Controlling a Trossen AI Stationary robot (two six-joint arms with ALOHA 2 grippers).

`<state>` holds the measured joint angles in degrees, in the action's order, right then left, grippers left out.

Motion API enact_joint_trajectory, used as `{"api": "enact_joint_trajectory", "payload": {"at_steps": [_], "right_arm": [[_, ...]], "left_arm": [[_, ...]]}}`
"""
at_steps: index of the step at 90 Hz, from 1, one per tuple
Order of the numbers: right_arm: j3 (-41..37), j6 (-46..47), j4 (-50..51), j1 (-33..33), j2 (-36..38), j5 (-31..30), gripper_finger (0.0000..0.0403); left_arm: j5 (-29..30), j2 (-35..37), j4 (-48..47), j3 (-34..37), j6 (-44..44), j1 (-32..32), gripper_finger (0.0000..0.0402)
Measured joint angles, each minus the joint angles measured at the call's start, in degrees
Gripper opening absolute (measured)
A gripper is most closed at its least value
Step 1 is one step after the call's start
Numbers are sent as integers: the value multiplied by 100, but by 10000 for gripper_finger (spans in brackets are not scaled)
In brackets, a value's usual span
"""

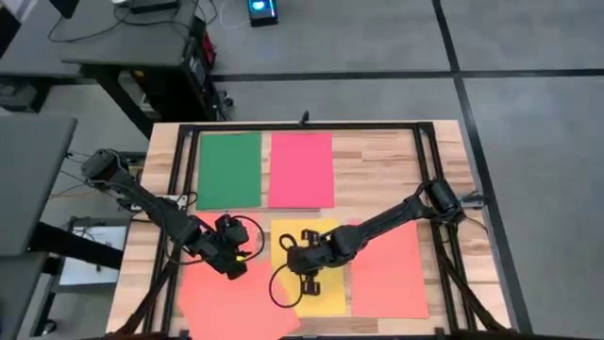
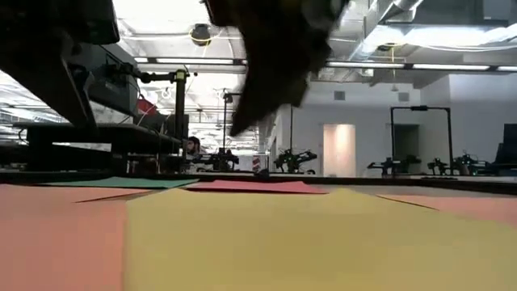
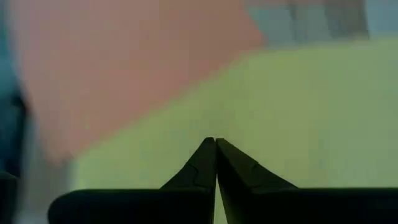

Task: Organize paper
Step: Stack the orange paper on top of the orange paper

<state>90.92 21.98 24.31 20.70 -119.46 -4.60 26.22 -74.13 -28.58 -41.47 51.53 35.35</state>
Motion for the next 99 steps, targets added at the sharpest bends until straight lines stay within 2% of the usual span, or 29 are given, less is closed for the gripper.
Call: {"api": "enact_joint_trajectory", "payload": {"at_steps": [25, 62, 70, 85, 99], "right_arm": [[8, -310, -950, -50, 0, -1, 11], [8, -448, -1169, -174, 4, 0, 108], [10, -448, -1168, -174, 4, 0, 125], [13, -452, -1198, -244, -39, 2, 155], [85, -640, -1621, -446, -445, 137, 182]], "left_arm": [[58, 0, 140, -2, -177, -2, 210], [-58, 0, 136, -2, -2, -2, 209], [-356, 0, 137, -2, 12, -7, 209], [-863, 0, 124, -2, 585, 21, 209], [-972, 0, 122, -2, 1233, 268, 209]]}}
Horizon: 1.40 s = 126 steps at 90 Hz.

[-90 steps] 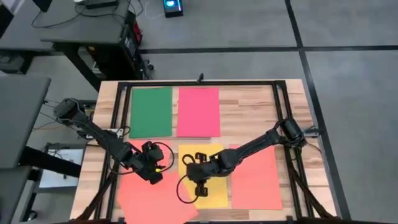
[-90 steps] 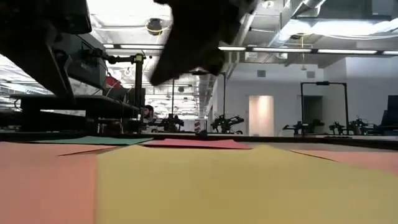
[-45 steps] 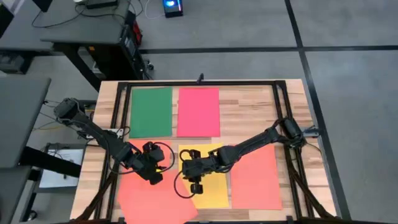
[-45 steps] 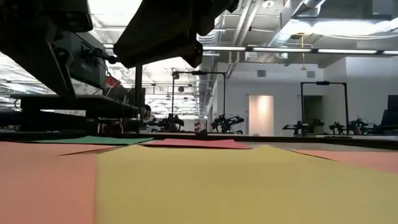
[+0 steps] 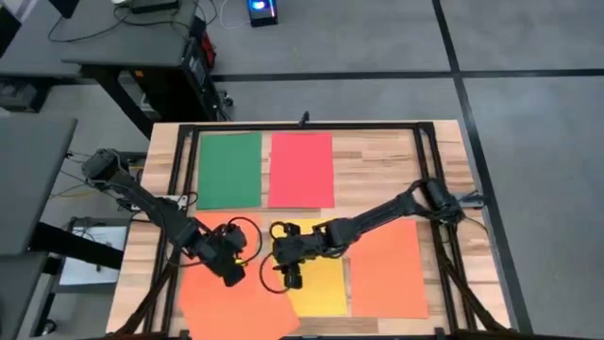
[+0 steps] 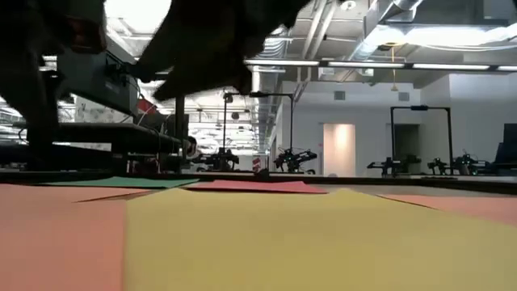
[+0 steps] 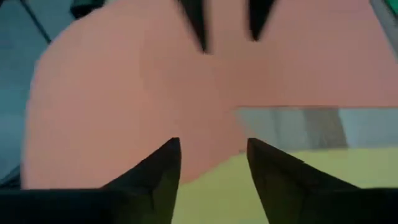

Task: Organize paper
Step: Stack the orange paper on top of the orange paper

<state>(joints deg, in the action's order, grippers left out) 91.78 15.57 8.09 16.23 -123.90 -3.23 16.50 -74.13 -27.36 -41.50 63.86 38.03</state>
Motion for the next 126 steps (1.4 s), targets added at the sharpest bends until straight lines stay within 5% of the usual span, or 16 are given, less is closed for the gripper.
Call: {"api": "enact_joint_trajectory", "payload": {"at_steps": [21, 47, 126], "right_arm": [[1074, -143, 597, -136, -927, 357, 210], [2231, -582, 1770, -79, -1784, 422, 224], [2602, -953, 2274, -384, -1787, 430, 231]], "left_arm": [[106, 0, 2, -2, 1090, 532, 209], [1135, 0, -32, 0, 1831, 1027, 210], [1200, 0, -305, 0, 1613, 823, 210]]}}
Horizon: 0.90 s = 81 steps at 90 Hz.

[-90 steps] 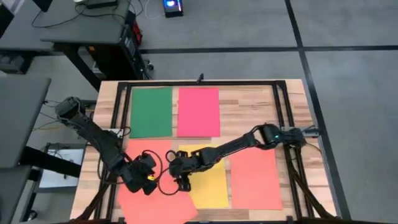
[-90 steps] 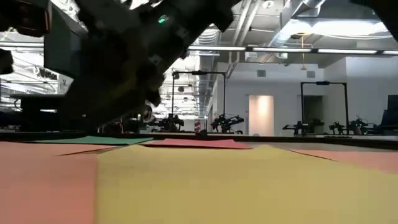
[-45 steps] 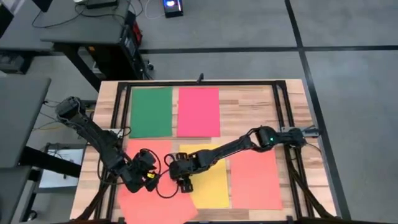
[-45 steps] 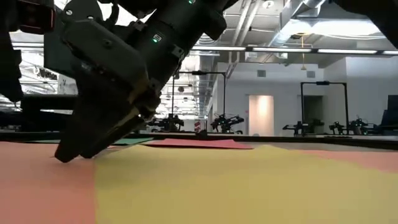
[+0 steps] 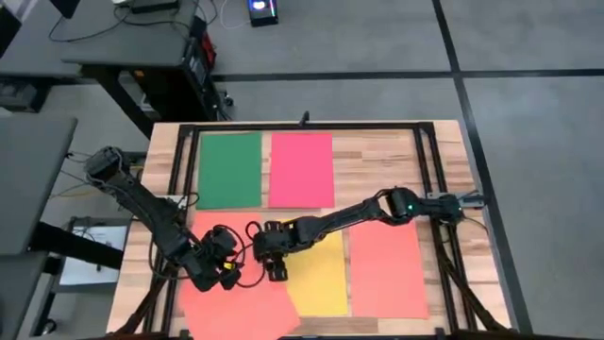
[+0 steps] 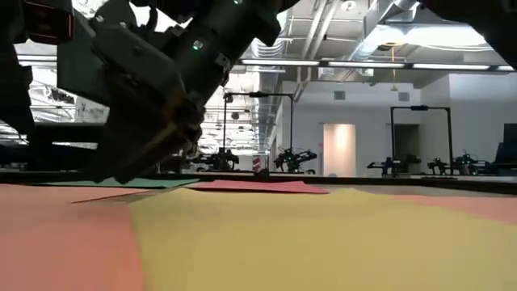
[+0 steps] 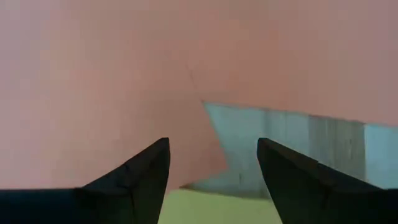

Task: Organize paper
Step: Stack the orange paper on top of the orange paper

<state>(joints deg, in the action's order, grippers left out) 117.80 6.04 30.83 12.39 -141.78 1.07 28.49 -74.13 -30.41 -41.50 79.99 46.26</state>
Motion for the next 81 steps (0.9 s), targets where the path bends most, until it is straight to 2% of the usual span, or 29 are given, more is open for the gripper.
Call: {"api": "enact_joint_trajectory", "payload": {"at_steps": [24, 63, 81], "right_arm": [[-278, 146, -186, 82, -2, 19, 235], [-290, 101, -190, 130, 0, 23, 235], [-297, 99, -213, 128, 0, 25, 212]], "left_arm": [[77, 0, -18, 0, -110, -89, 210], [83, 0, -16, 0, -250, -167, 210], [83, 0, -14, 0, -262, -166, 210]]}}
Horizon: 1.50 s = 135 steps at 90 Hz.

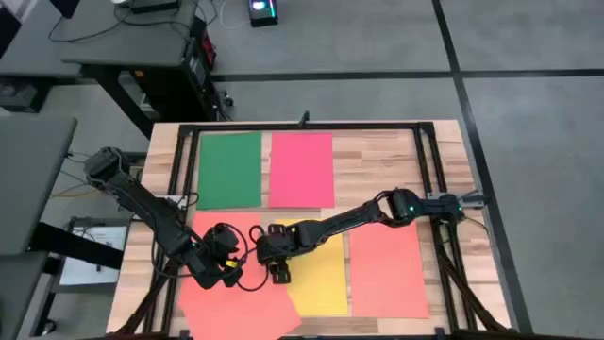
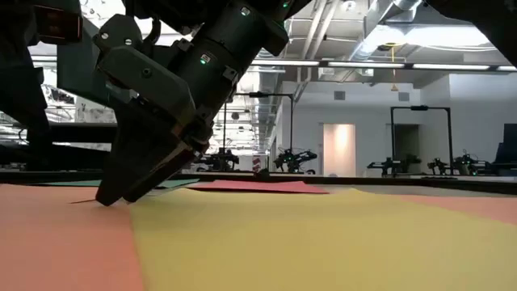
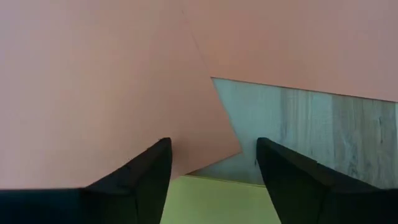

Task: Organize paper
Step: Stack the orange paper on top of the orange paper

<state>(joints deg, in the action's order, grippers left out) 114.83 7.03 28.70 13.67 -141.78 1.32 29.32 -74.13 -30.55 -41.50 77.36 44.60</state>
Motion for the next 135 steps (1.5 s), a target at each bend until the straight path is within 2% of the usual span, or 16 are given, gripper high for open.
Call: {"api": "enact_joint_trajectory", "payload": {"at_steps": [39, 67, 92, 104, 123, 135], "right_arm": [[-7, -103, -200, -35, -11, 111, 120], [-13, -101, -683, -155, -20, 107, 111], [6, -238, -54, -56, 469, 44, 111], [0, -455, 480, 276, 482, 45, 111], [-2, -951, 1143, 991, 462, -155, 111], [-2, -1185, 1135, 1349, 459, -456, 111]], "left_arm": [[0, 0, 0, 0, -42, 0, 210], [83, 0, 2, 0, -167, -2, 210], [54, -34, 214, 2, -412, -2, 210], [-61, -343, 623, 4, -571, 0, 210], [-564, -1355, 1986, -49, -1124, 67, 210], [-609, -1935, 1738, -536, -1141, 170, 210]]}}
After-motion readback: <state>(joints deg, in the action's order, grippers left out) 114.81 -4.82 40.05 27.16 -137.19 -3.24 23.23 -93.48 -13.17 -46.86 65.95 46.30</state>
